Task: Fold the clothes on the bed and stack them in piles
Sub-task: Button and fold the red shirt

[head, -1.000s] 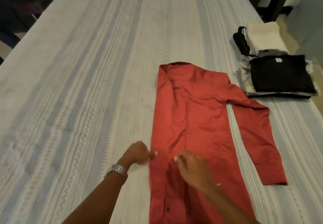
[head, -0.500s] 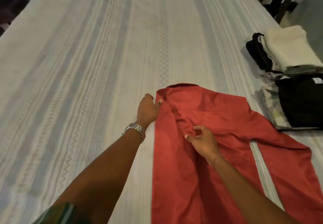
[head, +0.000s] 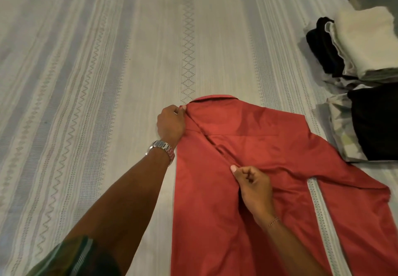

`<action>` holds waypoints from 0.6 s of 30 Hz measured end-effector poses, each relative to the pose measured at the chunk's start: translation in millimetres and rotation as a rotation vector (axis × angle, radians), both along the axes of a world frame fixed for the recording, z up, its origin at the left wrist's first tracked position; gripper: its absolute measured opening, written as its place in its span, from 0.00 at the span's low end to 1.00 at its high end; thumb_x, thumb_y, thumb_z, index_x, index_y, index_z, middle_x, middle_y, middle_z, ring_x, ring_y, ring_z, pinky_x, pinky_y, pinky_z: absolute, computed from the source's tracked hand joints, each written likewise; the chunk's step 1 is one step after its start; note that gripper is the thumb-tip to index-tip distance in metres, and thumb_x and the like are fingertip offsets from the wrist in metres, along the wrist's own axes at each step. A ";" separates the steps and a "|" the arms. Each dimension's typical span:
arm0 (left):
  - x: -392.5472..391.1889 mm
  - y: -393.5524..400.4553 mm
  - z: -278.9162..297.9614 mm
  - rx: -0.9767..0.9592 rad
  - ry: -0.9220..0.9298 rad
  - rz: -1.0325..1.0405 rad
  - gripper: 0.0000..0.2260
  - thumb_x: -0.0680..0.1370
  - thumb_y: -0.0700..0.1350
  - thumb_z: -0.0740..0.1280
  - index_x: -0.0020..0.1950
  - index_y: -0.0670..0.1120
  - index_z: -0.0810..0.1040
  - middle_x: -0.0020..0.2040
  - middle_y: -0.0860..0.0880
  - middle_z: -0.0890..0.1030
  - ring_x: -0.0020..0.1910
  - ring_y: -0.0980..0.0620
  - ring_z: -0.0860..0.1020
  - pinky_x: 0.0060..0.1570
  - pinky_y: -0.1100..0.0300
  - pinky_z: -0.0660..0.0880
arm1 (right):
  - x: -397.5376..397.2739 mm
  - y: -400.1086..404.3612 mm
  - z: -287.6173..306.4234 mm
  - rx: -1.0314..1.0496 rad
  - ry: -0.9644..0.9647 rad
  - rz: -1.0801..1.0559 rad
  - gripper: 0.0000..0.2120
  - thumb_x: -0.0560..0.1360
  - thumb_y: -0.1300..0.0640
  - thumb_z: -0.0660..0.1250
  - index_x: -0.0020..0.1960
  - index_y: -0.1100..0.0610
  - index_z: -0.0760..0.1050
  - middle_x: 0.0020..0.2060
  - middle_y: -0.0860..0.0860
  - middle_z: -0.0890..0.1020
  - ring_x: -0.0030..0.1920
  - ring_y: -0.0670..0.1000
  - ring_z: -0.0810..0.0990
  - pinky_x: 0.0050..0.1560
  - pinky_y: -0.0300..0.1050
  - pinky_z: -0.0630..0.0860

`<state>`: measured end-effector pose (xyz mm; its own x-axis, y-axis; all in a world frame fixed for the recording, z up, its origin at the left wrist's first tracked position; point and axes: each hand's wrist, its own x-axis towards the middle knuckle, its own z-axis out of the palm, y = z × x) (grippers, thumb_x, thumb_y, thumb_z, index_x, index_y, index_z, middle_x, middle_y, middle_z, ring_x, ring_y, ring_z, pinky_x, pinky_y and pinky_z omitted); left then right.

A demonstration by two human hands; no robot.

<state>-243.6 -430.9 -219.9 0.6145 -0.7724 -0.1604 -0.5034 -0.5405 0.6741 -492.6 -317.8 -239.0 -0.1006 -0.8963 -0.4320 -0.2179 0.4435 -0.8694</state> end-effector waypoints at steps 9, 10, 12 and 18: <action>-26.6 41.2 5.8 -0.245 -0.527 -0.141 0.14 0.83 0.51 0.61 0.53 0.40 0.74 0.48 0.41 0.77 0.46 0.42 0.75 0.44 0.47 0.72 | 16.1 23.1 21.7 -0.700 0.672 0.148 0.05 0.82 0.55 0.66 0.52 0.56 0.79 0.49 0.52 0.81 0.49 0.56 0.77 0.52 0.52 0.73; -32.4 52.1 1.5 -0.291 -0.638 -0.267 0.13 0.83 0.50 0.61 0.52 0.39 0.75 0.47 0.40 0.77 0.45 0.41 0.74 0.44 0.47 0.71 | 20.4 32.5 20.7 -0.773 0.707 0.279 0.08 0.82 0.55 0.65 0.56 0.56 0.80 0.55 0.53 0.81 0.53 0.56 0.78 0.55 0.53 0.74; -43.4 73.3 -10.9 -0.268 -0.663 -0.521 0.15 0.83 0.51 0.58 0.55 0.40 0.77 0.51 0.40 0.78 0.47 0.41 0.76 0.49 0.47 0.71 | 27.3 47.6 12.0 -0.758 0.758 0.511 0.15 0.83 0.51 0.63 0.65 0.56 0.79 0.66 0.56 0.78 0.65 0.58 0.76 0.65 0.56 0.73; -48.4 89.9 -40.6 0.013 -0.569 -0.717 0.31 0.84 0.60 0.46 0.83 0.43 0.54 0.83 0.43 0.55 0.82 0.45 0.52 0.80 0.50 0.49 | 23.8 47.9 -3.8 -0.487 0.895 0.727 0.32 0.82 0.34 0.50 0.82 0.47 0.56 0.83 0.55 0.52 0.82 0.59 0.47 0.80 0.63 0.49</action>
<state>-292.0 -341.1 -260.5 -0.0230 -0.9997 0.0082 -0.9757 0.0242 0.2179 -468.8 -270.0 -242.8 0.3975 -0.9145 -0.0760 -0.8755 -0.3531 -0.3300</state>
